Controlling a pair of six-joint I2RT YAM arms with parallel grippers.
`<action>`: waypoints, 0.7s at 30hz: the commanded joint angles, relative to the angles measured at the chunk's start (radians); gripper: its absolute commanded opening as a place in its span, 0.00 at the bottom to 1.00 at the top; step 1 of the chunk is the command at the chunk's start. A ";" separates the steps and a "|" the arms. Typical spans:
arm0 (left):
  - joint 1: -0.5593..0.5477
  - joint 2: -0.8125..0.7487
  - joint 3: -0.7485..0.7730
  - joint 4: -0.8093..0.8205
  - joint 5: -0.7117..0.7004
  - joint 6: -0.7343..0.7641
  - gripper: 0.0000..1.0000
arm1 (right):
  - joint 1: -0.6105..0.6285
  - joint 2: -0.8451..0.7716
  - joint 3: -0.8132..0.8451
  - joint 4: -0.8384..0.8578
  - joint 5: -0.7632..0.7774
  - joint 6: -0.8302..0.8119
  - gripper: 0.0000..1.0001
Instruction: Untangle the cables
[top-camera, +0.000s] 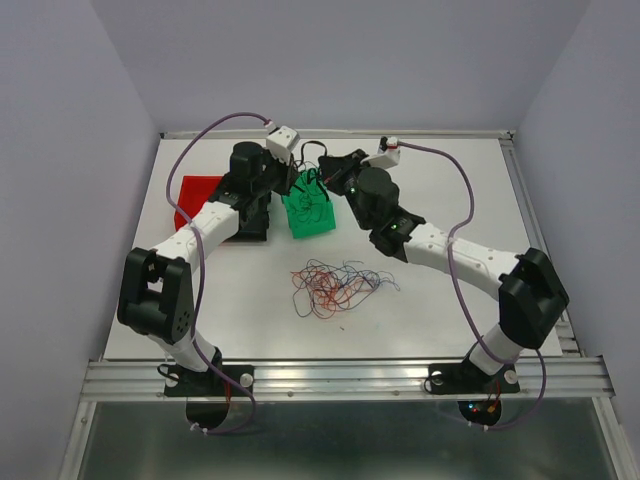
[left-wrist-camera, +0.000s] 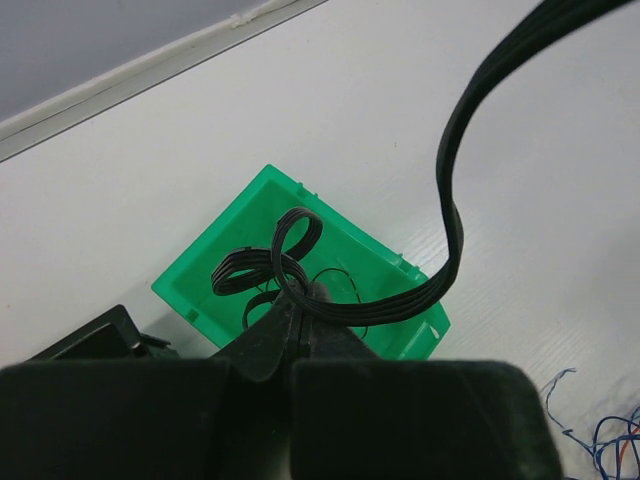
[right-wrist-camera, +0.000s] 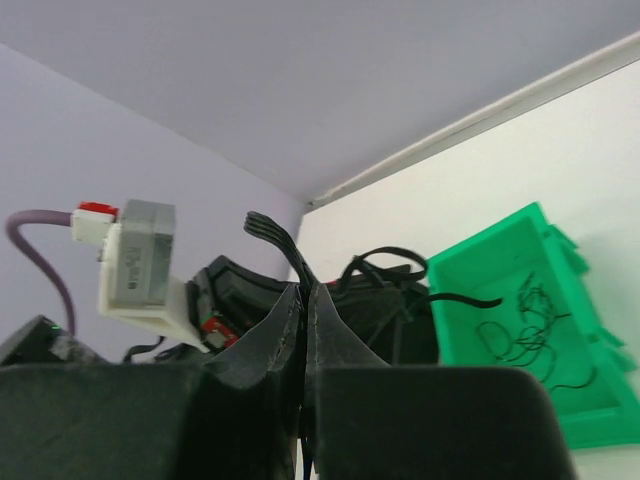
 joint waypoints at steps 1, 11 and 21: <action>0.007 -0.045 0.014 0.034 0.017 -0.033 0.00 | -0.017 -0.017 0.014 -0.038 -0.062 -0.189 0.01; 0.009 0.023 0.076 -0.095 0.002 -0.092 0.00 | -0.028 0.130 0.046 -0.033 -0.112 -0.331 0.01; 0.010 0.171 0.135 -0.150 -0.014 -0.132 0.00 | -0.034 0.306 0.092 0.040 -0.054 -0.351 0.01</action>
